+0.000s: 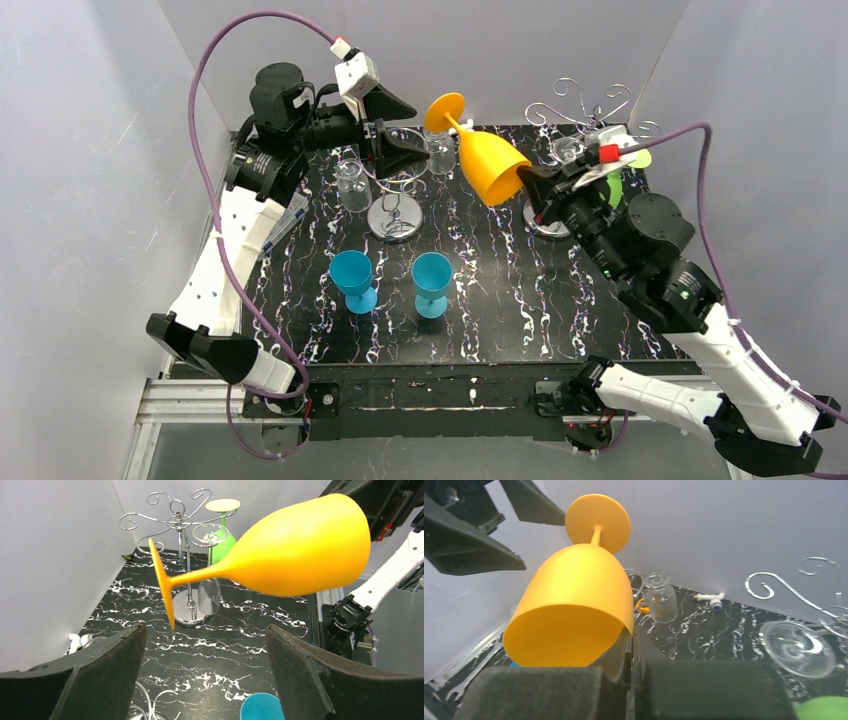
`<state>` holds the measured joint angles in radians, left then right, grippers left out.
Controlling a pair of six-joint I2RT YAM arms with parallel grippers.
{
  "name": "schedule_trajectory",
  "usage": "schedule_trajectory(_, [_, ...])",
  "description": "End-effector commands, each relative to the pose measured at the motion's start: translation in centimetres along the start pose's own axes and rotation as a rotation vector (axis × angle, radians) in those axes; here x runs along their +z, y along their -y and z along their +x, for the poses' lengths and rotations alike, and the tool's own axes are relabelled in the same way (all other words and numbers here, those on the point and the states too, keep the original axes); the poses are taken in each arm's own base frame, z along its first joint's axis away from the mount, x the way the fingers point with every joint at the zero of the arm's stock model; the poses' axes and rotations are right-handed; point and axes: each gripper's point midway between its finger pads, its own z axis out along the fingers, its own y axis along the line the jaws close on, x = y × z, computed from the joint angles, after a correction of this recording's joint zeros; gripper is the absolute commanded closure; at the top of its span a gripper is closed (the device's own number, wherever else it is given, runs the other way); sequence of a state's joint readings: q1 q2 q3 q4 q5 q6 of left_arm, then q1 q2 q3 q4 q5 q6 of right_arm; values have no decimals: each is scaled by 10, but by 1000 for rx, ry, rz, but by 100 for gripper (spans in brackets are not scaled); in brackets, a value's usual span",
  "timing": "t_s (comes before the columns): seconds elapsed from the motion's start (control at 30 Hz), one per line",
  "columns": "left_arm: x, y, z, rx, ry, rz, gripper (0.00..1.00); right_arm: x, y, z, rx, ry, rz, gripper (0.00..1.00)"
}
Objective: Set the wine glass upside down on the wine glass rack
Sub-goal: Pick up the wine glass at the center of the board.
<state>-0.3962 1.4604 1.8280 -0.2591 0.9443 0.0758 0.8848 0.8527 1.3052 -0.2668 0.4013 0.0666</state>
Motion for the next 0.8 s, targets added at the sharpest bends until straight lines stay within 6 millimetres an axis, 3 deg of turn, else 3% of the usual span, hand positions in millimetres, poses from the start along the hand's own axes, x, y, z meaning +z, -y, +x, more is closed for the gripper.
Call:
schedule_trajectory(0.0, [-1,1,-16,68,32,-2,20,7,-17,-20,105,109,-66,99])
schedule_trajectory(0.2, [1,2,-10,76,22,18,45,13,-28,-22,134,124,-110,99])
schedule_trajectory(0.43, [3,-5,-3,81,-3,0,82,23,-43,-12,155,105,-171,99])
schedule_trajectory(0.63, [4,-9,-1,66,-17,-9,86,26,-51,-12,157,108,-210,99])
schedule_trajectory(0.77, [4,-6,-4,32,-11,-7,100,36,-63,-9,164,114,-259,99])
